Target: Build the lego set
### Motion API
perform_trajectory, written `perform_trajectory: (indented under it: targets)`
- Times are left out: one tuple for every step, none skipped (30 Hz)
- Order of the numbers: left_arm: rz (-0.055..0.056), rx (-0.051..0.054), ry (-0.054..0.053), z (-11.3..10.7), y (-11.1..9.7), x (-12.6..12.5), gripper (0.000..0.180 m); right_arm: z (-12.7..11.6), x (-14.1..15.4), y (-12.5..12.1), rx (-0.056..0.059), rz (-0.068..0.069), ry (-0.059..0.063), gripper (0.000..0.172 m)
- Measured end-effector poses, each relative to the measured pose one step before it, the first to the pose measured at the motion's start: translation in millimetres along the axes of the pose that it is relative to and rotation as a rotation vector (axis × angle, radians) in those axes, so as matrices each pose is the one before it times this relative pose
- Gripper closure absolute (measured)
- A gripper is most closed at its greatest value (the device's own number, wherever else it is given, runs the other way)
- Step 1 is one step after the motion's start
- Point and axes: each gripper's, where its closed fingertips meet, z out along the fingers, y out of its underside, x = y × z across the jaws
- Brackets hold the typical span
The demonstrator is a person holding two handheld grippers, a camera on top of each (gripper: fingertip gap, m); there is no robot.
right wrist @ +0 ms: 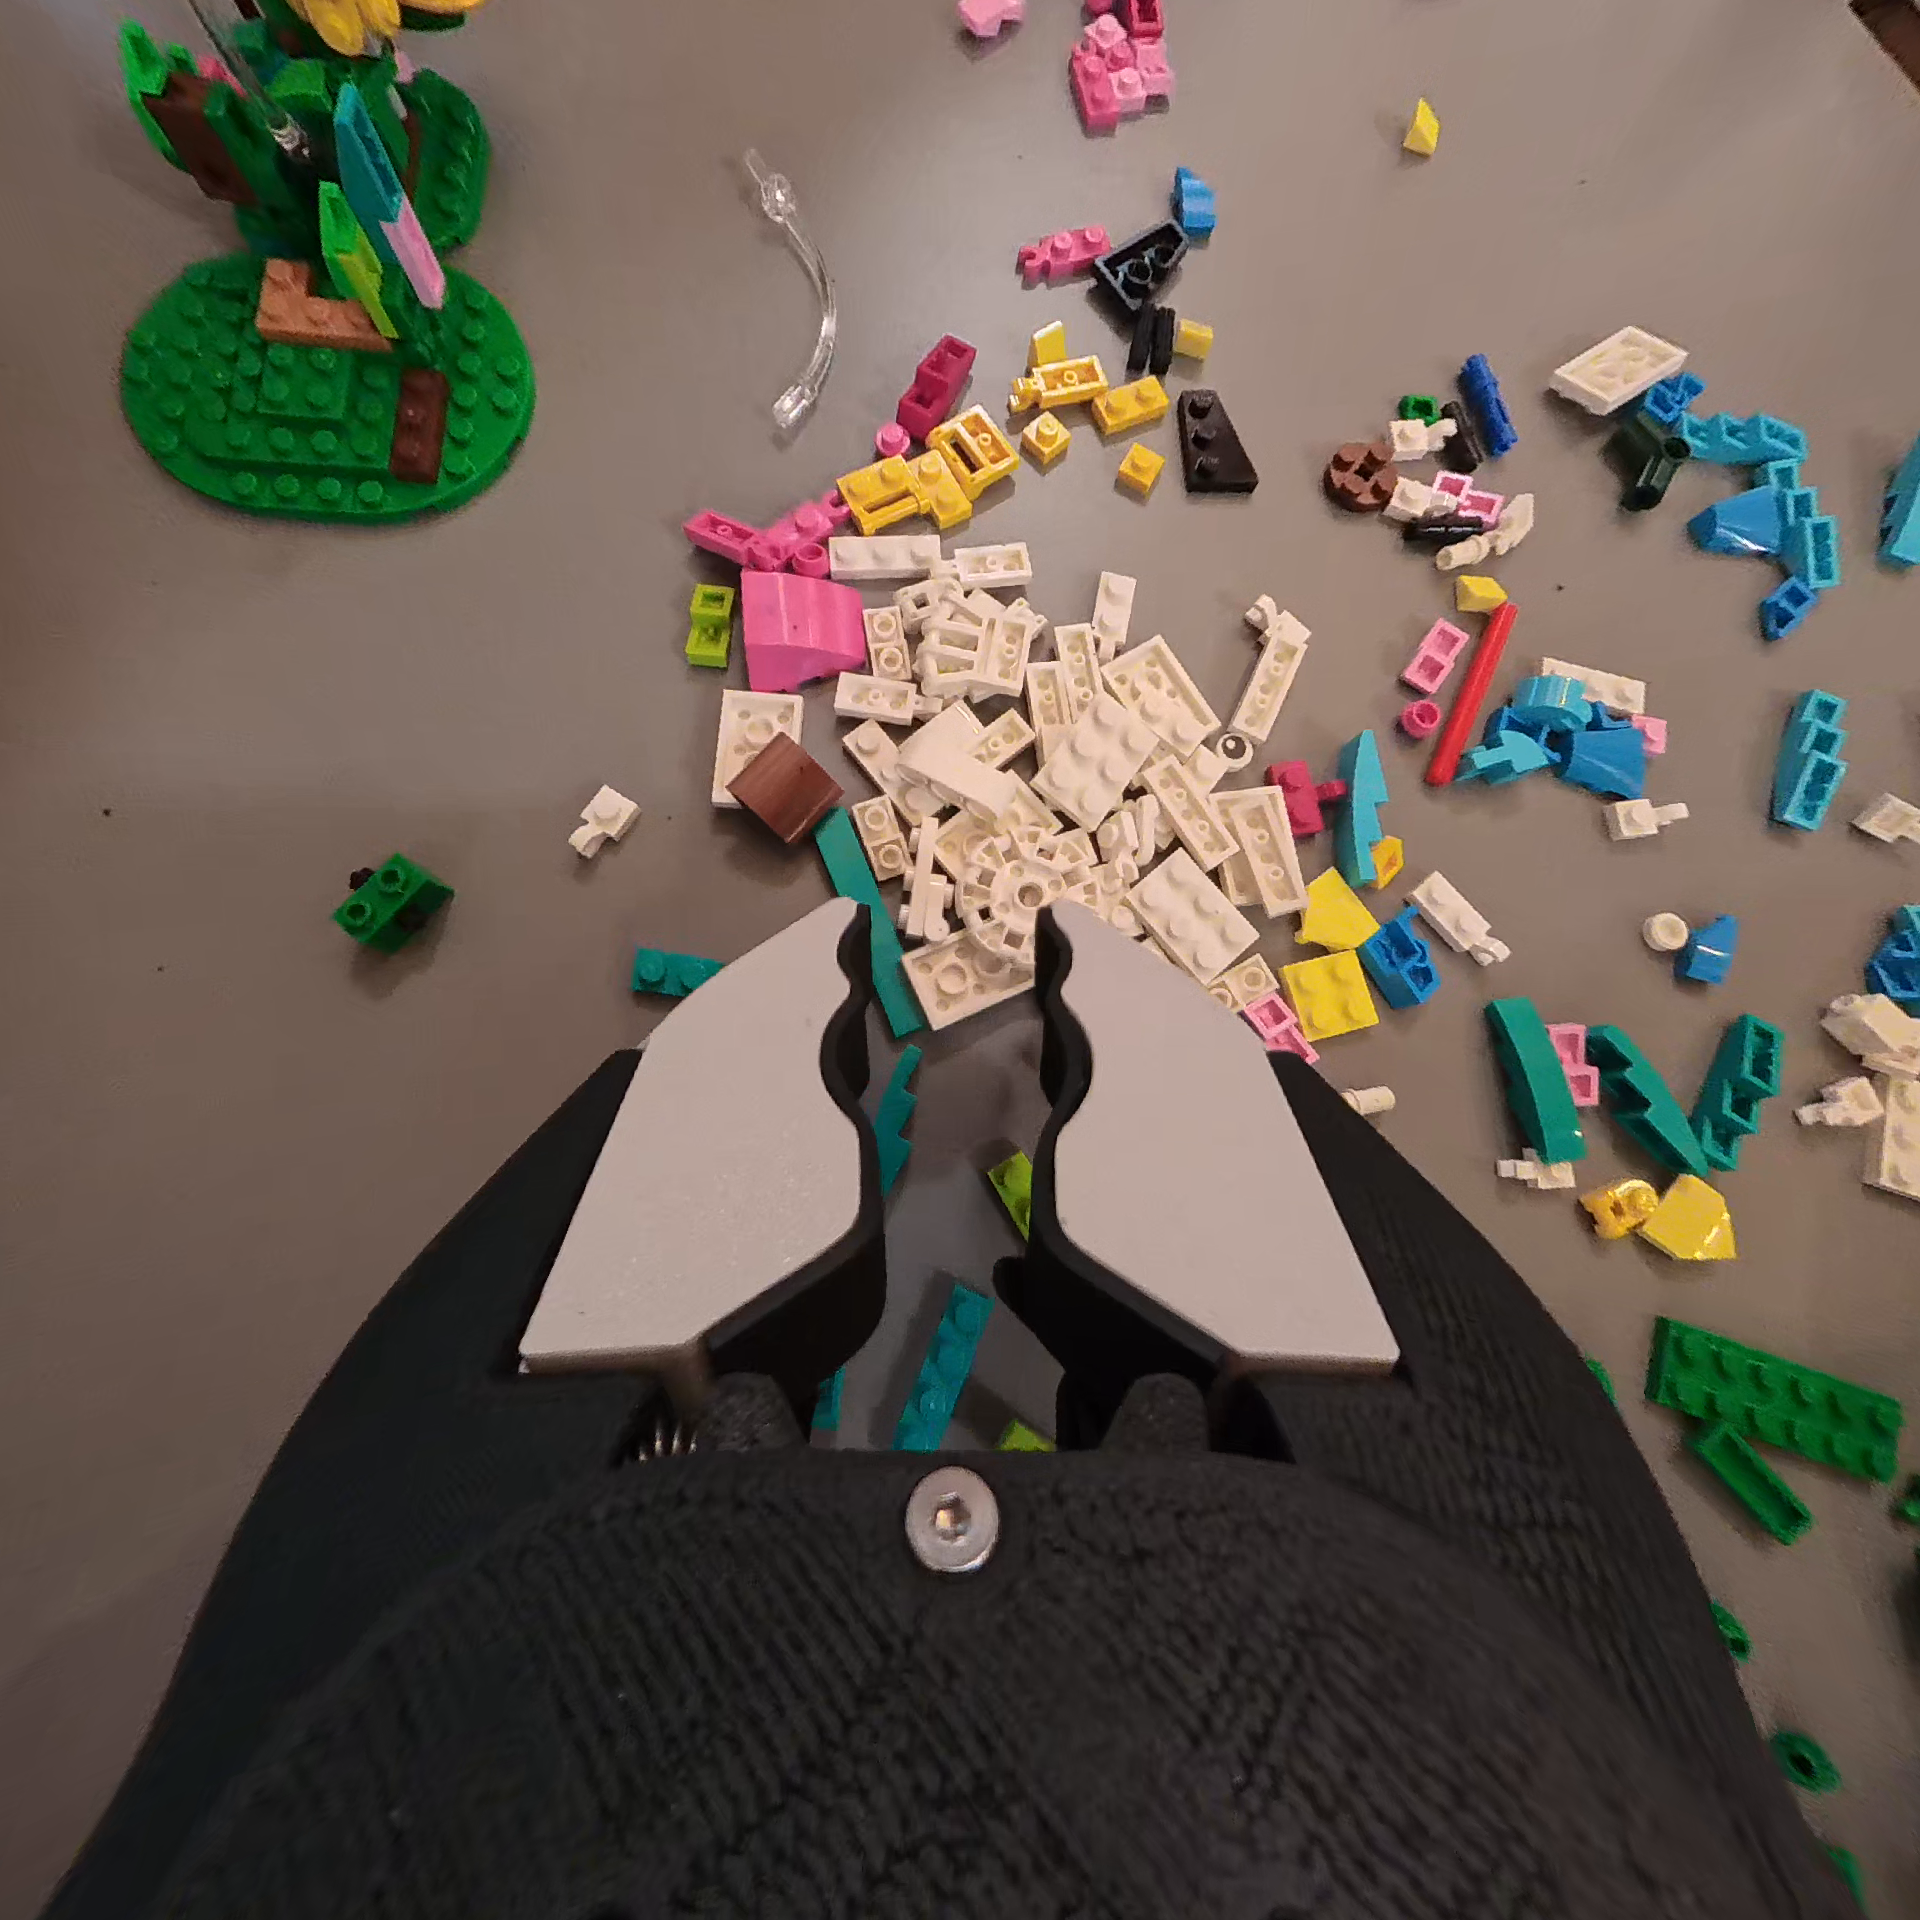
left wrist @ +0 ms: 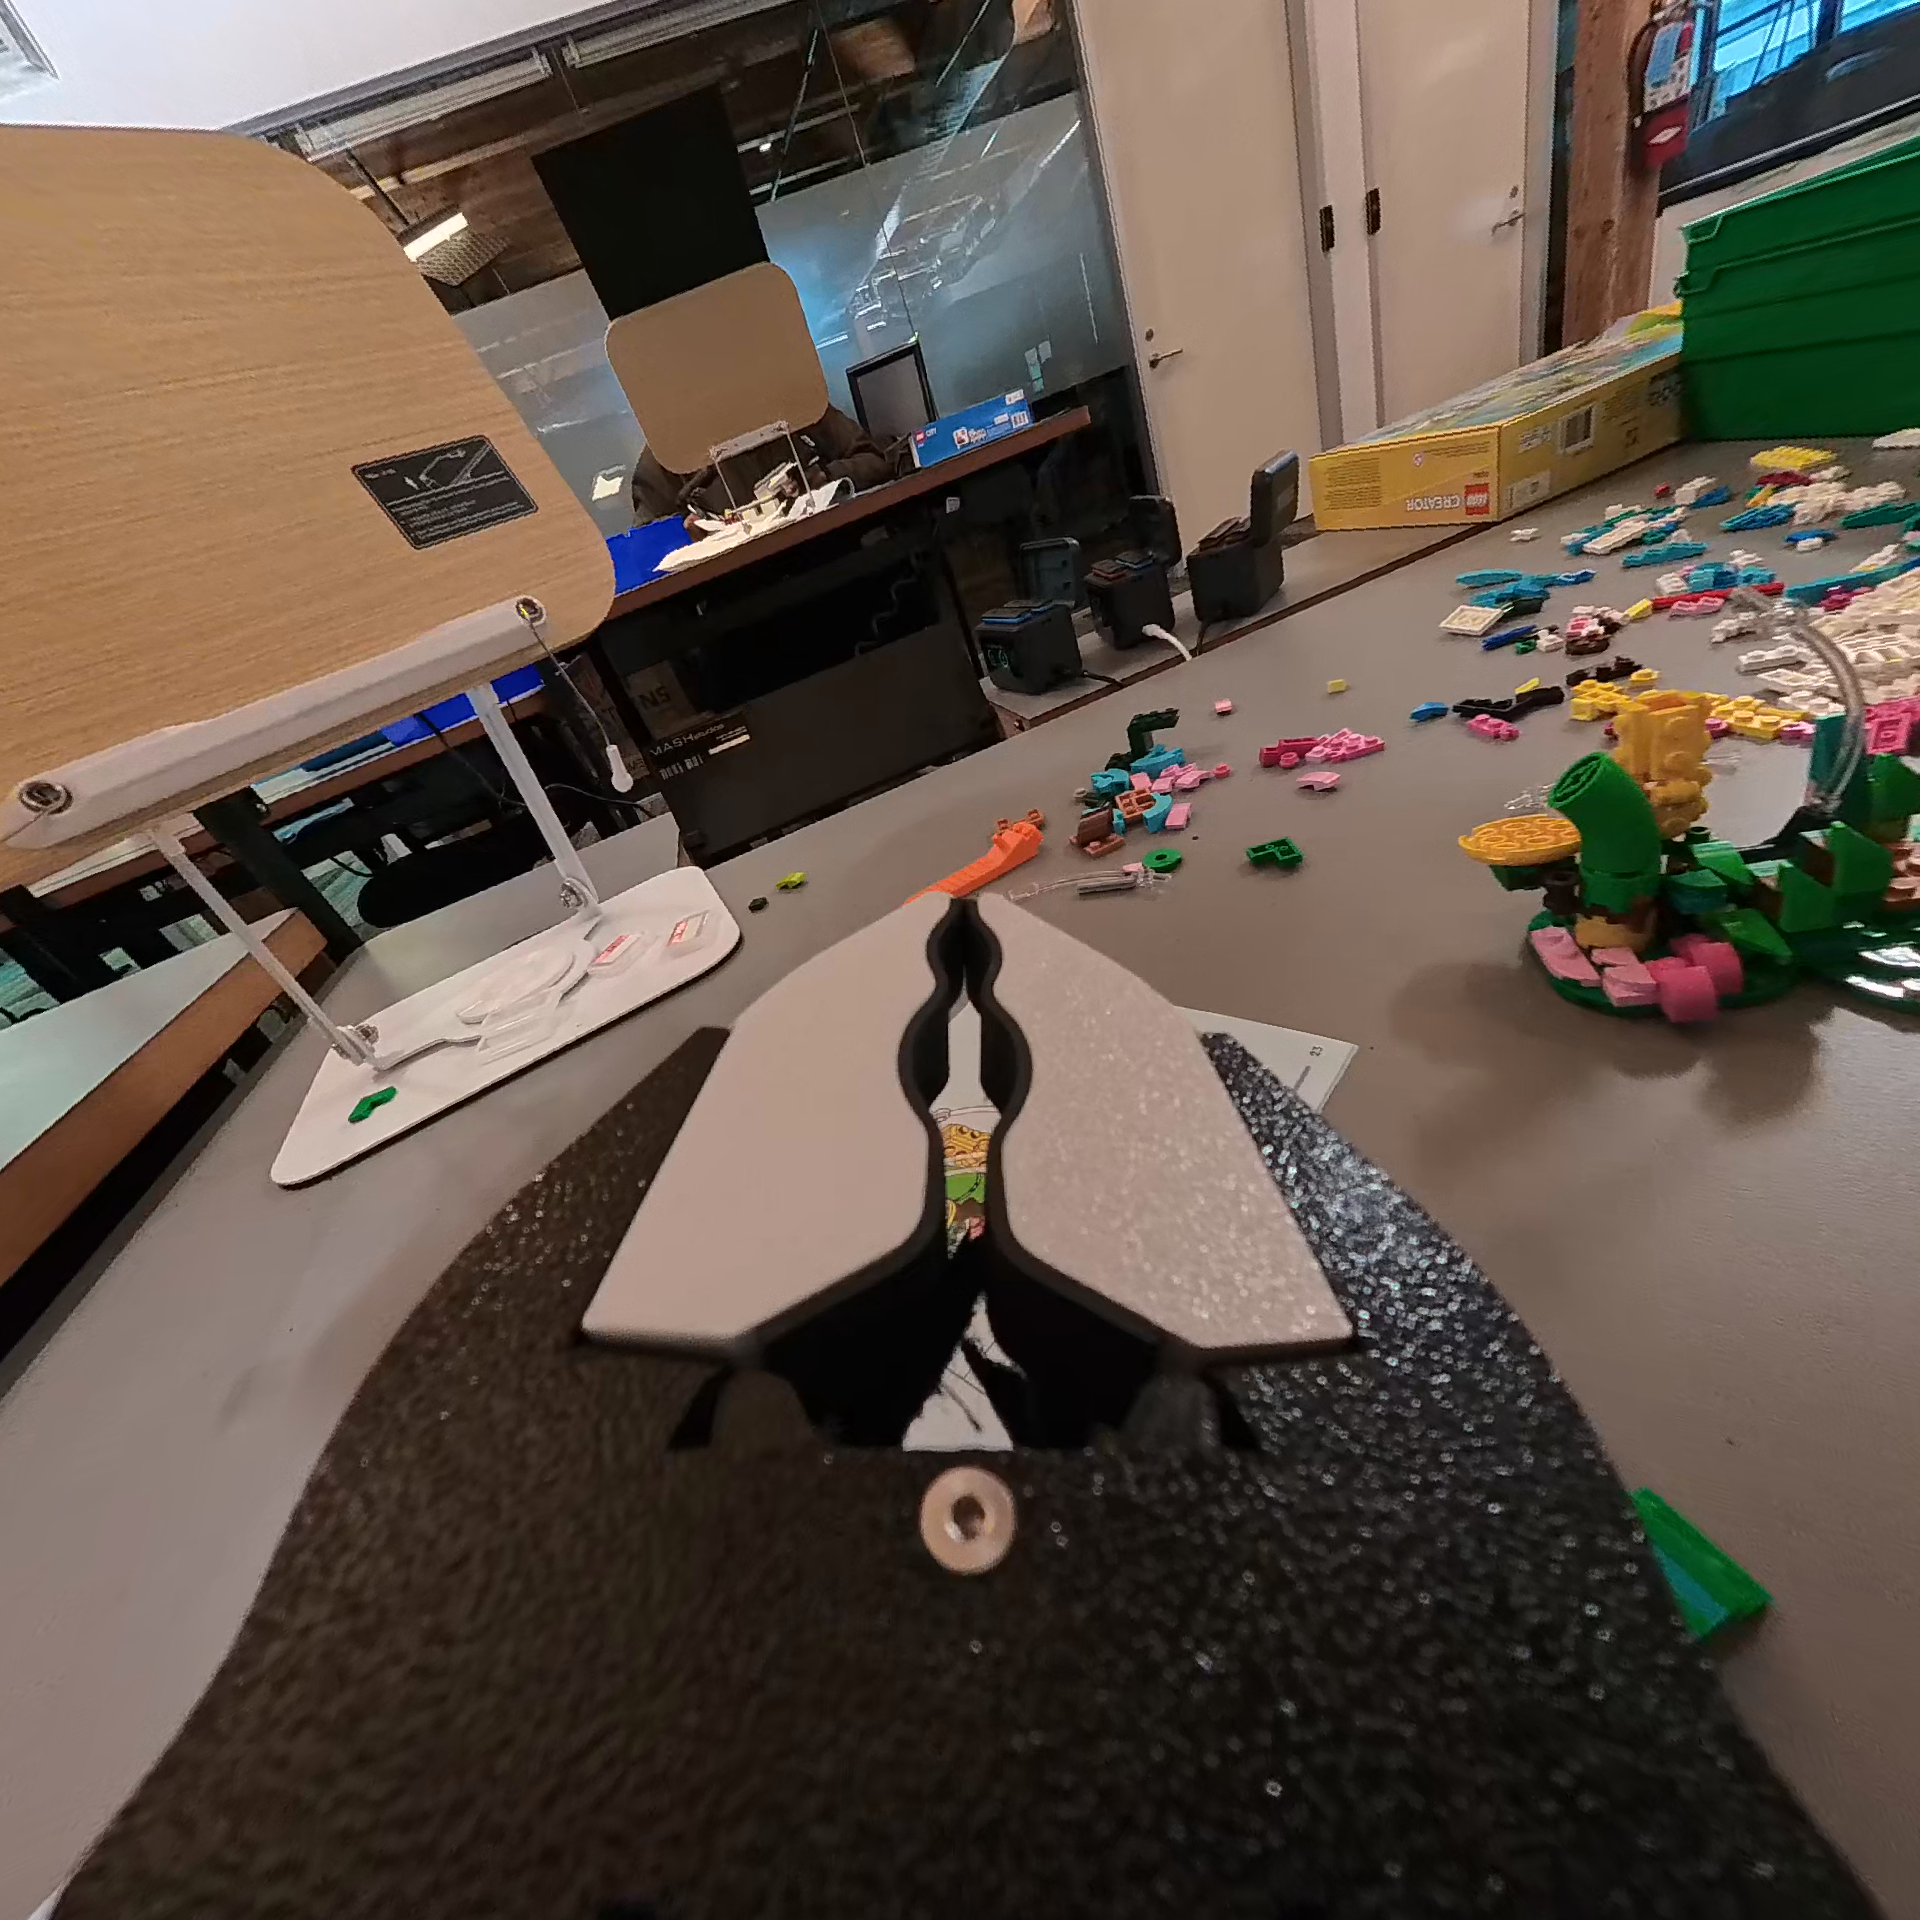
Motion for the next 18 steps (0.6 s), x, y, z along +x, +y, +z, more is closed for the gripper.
perform_trajectory:
  targets:
    - [-0.0014, 0.0, -0.0001, 0.01, 0.07, -0.11, 0.18, 1.09, 0.8, -0.46, 0.0046, 0.0037, 0.0028, 0.142]
    - [-0.0011, 0.0003, 0.0003, 0.03, -0.01, 0.02, 0.18, 1.05, 0.95, -0.61, 0.0052, 0.0025, 0.004, 0.141]
    - [-0.0007, -0.0002, 0.0004, 0.09, 0.06, 0.01, 0.18, 1.04, 0.97, -0.35, 0.0033, 0.0008, 0.0043, 0.139]
    - [-0.0002, -0.0013, 0.001, 0.21, 0.3, 0.09, 0.18, 0.87, 0.65, -0.16, 0.003, -0.0001, 0.0018, 0.137]
    - [0.0006, -0.0006, 0.0016, 0.15, 0.01, 0.37, 0.18, 0.9, -0.19, -0.32, 0.0053, 0.0024, -0.0036, 0.135]
    - [0.0011, -0.0005, 0.0008, 0.06, 0.13, 0.15, 0.18, 0.95, -0.53, -0.38, 0.0057, 0.0058, -0.0059, 0.132]
    - [0.0015, -0.0004, -0.0002, 0.07, -0.02, 0.06, 0.18, 0.82, -0.05, -0.09, 0.0033, 0.0063, -0.0034, 0.13]
    - [0.0007, -0.0007, -0.0001, 0.14, 0.16, 0.07, 0.18, 0.76, 0.37, 0.41, 0.0001, 0.0037, 0.0001, 0.13]
    - [-0.0007, -0.0014, 0.0007, 0.1, 0.31, 0.08, 0.18, 0.66, 0.65, 0.66, -0.0027, 0.0007, 0.0024, 0.129]
    - [-0.0012, -0.0012, 0.0008, 0.12, 0.22, 0.01, 0.18, 0.56, 0.88, 0.76, -0.0029, -0.0002, 0.0043, 0.129]
    - [-0.0009, -0.0005, 0.0004, 0.07, 0.09, 0.03, 0.18, 0.53, 0.68, 0.81, -0.0032, 0.0001, 0.0037, 0.129]
    - [-0.0002, 0.0002, 0.0, 0.01, 0.01, -0.09, 0.18, 0.58, 0.26, 0.74, -0.0032, -0.0002, 0.0012, 0.129]
    - [-0.0001, 0.0002, -0.0002, 0.11, -0.02, -0.02, 0.18, 0.46, 0.02, 0.73, -0.0036, -0.0002, 0.0001, 0.128]
    - [-0.0001, -0.0008, 0.0001, 0.05, 0.1, 0.03, 0.18, 0.48, 0.2, 0.53, -0.003, -0.001, 0.0019, 0.129]
    - [-0.0002, -0.001, 0.0003, 0.13, 0.26, 0.0, 0.18, 0.14, 0.4, 0.21, -0.0016, -0.0021, 0.0031, 0.129]
    - [-0.0007, -0.0005, 0.0006, 0.07, 0.0, 0.0, 0.18, 0.1, 0.25, 0.12, -0.0015, -0.0011, 0.0017, 0.129]
    - [-0.0003, 0.0006, 0.0003, 0.04, -0.08, 0.06, 0.18, 0.25, 0.12, 0.05, -0.0004, -0.0008, 0.0009, 0.129]
    - [0.0002, 0.0003, -0.0003, -0.08, -0.04, -0.06, 0.18, 0.26, -0.11, -0.04, 0.0005, -0.0021, 0.0006, 0.129]
